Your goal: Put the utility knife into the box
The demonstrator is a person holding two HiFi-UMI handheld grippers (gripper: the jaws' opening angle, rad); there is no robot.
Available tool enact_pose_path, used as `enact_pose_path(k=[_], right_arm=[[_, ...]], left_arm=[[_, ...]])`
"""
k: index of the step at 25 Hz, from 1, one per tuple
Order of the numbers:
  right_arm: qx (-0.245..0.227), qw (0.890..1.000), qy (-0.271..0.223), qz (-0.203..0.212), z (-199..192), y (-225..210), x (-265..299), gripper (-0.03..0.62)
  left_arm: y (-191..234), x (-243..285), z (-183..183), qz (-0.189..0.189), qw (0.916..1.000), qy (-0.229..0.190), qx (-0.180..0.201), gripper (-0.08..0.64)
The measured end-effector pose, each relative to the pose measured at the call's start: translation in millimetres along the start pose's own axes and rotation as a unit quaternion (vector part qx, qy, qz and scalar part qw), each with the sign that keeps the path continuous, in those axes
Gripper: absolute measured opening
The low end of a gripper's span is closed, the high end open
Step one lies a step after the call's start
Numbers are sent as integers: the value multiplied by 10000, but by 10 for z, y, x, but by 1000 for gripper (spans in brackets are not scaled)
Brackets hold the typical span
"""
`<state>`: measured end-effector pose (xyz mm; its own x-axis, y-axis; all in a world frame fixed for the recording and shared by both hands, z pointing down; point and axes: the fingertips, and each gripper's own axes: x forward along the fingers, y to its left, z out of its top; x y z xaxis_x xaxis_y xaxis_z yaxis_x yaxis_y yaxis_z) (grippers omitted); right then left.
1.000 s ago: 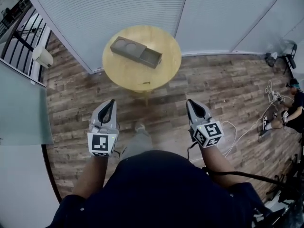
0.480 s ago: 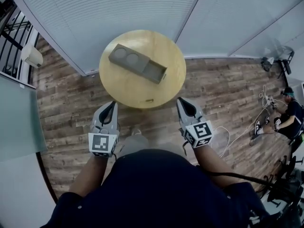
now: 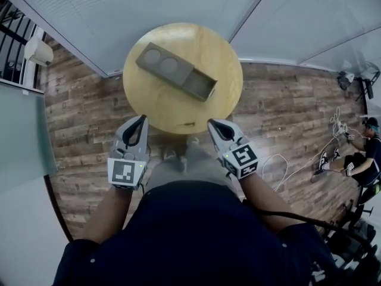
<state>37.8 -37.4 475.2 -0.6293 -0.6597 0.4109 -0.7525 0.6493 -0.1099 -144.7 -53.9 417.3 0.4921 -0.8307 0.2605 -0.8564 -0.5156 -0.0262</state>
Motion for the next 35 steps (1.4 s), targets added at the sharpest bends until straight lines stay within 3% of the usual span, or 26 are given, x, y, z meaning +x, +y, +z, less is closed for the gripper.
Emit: enact_pose_path(k=[5,13,21,26,35], right_arm=[[135,9993,157,322,-78,-148,255,8],[-189,9961,212,839,-298,-247,550,8],[-229,9906,682,1164,-1024,-133,897,8],[-410,9854,885,1399,-1283,-4,1078,10],[-556,9805,1188,1465,-1702,-23,1254,88]], left_arm=[[43,136,-134,193,9996,182,33,3],[118,486,-339,380,9984,412,-7,3],[190,599,-873,597,9945,853,-151,3],[200,617,-1245,631,9920,1051,-313,3],[39,751,-1572,530,9906,1075,-664,3]])
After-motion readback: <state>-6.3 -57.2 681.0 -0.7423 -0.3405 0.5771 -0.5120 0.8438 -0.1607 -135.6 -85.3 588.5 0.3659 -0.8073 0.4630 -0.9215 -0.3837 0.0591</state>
